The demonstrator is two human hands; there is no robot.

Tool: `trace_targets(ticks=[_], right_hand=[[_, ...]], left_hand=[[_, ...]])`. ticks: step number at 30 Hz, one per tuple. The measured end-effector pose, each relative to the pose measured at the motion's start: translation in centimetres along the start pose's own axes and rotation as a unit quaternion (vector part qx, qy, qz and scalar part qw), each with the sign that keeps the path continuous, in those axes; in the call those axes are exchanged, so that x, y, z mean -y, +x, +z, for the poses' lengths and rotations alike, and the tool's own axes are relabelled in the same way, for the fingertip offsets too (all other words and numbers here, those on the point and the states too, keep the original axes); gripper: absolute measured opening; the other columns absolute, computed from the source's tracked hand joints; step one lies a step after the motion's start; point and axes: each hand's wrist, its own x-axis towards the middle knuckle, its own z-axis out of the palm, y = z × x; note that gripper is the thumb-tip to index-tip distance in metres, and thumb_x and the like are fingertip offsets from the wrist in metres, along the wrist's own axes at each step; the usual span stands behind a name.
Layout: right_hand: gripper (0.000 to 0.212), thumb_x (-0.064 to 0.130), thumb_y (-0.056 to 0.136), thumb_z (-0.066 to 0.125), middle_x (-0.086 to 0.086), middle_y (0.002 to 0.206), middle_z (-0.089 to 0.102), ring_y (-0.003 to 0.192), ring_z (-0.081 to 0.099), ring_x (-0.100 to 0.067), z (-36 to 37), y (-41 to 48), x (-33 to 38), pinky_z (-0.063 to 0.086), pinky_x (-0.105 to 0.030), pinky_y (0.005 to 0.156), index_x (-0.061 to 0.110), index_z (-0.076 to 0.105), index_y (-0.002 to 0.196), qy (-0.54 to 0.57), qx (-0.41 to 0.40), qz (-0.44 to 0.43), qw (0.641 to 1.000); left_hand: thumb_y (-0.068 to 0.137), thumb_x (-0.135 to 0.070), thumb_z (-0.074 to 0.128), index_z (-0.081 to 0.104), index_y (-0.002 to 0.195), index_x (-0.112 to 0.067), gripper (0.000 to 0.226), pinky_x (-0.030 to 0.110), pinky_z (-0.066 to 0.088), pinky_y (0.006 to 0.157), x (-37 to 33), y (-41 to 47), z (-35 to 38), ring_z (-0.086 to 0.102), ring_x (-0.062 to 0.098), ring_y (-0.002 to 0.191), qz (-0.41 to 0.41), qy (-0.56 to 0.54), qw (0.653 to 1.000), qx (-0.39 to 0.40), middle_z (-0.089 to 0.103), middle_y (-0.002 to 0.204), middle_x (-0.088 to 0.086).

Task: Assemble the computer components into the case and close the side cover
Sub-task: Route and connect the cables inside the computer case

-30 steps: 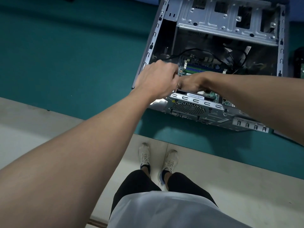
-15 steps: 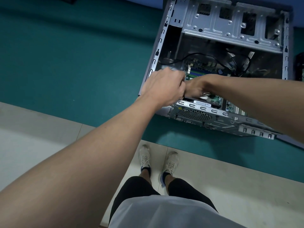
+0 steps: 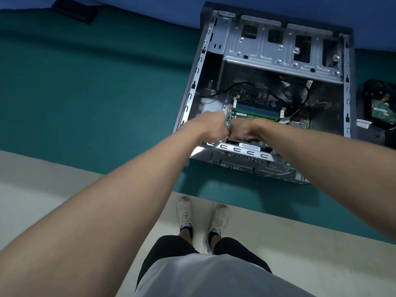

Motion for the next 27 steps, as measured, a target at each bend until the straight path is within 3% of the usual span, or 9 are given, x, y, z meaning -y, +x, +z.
trace_targets(ticks=[3,6,10,13,15,17,20,23,27], right_hand=[[0.022,-0.002,0.091,0.047,-0.002,0.104,0.061,0.096,0.058,-0.018,0.0,-0.3,-1.5,0.05,-0.035,0.093,0.011,0.062,0.08,0.063,0.021,0.009,0.998],[0.023,0.0,0.091,0.05,0.0,0.112,0.061,0.106,0.055,-0.018,-0.2,-0.4,-2.2,0.04,-0.041,0.102,0.014,0.068,0.087,0.081,0.034,-0.001,0.996],[0.009,0.009,0.089,0.06,0.003,0.095,0.059,0.093,0.054,-0.017,-0.2,-0.8,-2.3,0.043,-0.033,0.083,0.017,0.064,0.09,0.093,0.016,-0.02,0.995],[0.024,0.012,0.086,0.067,0.005,0.095,0.057,0.085,0.054,-0.012,-0.6,-2.6,-2.9,0.042,-0.025,0.071,0.02,0.064,0.109,0.157,-0.014,-0.034,0.987],[0.032,0.021,0.086,0.07,0.003,0.106,0.062,0.094,0.059,-0.015,-0.8,-4.5,-3.8,0.046,-0.028,0.081,0.021,0.062,0.117,0.142,-0.093,-0.052,0.984],[0.031,0.024,0.09,0.064,-0.002,0.114,0.065,0.103,0.06,-0.02,-0.7,-6.9,-5.1,0.044,-0.031,0.09,0.017,0.061,0.121,0.094,-0.278,-0.051,0.955],[0.032,0.02,0.09,0.058,-0.015,0.122,0.06,0.118,0.047,-0.032,-0.1,-10.4,-8.5,0.038,-0.044,0.096,0.007,0.062,0.118,-0.037,-0.551,0.04,0.833],[0.054,0.026,0.087,0.061,-0.024,0.143,0.033,0.129,0.029,-0.043,0.6,-11.5,-11.1,0.031,-0.056,0.1,0.005,0.042,0.133,-0.007,-0.528,0.176,0.831],[0.068,0.035,0.088,0.062,-0.025,0.15,0.017,0.118,0.042,-0.052,0.1,-10.6,-11.6,0.043,-0.056,0.09,0.021,0.024,0.143,0.049,-0.476,0.207,0.853]], left_hand=[[0.094,0.0,0.042,0.054,0.129,-0.002,0.038,0.036,0.047,0.093,-0.3,1.3,-0.4,0.056,0.027,0.113,-0.02,-0.011,0.997,0.08,0.056,0.132,0.015],[0.095,-0.002,0.041,0.056,0.131,-0.005,0.039,0.038,0.046,0.094,-0.5,2.6,-0.1,0.056,0.028,0.116,-0.032,-0.003,0.993,0.117,0.053,0.136,0.013],[0.095,-0.005,0.043,0.059,0.124,-0.004,0.032,0.038,0.046,0.086,-0.9,4.1,0.7,0.059,0.028,0.109,-0.023,0.015,0.988,0.151,0.058,0.121,0.007],[0.098,-0.012,0.043,0.056,0.125,-0.006,0.031,0.033,0.041,0.083,-1.3,4.6,1.1,0.051,0.025,0.103,-0.008,0.036,0.984,0.173,0.052,0.118,0.007],[0.1,-0.015,0.044,0.054,0.13,-0.006,0.033,0.035,0.047,0.083,-1.2,5.1,1.5,0.054,0.026,0.109,-0.012,0.028,0.983,0.18,0.051,0.132,0.01],[0.101,-0.011,0.042,0.052,0.131,-0.001,0.033,0.032,0.054,0.073,-1.1,5.7,1.8,0.059,0.025,0.101,-0.028,0.009,0.982,0.185,0.049,0.135,0.012],[0.1,-0.002,0.04,0.058,0.114,-0.002,0.022,0.019,0.048,0.047,-1.0,6.3,2.0,0.057,0.016,0.074,-0.052,-0.026,0.976,0.208,0.055,0.116,0.011],[0.1,-0.004,0.044,0.057,0.104,-0.004,0.014,0.016,0.048,0.045,-1.0,6.2,1.8,0.056,0.013,0.073,-0.075,-0.053,0.971,0.221,0.056,0.1,0.008],[0.099,-0.003,0.047,0.059,0.113,0.004,0.019,0.016,0.047,0.045,-1.1,6.4,1.9,0.057,0.013,0.069,-0.083,-0.044,0.968,0.234,0.055,0.099,0.012]])
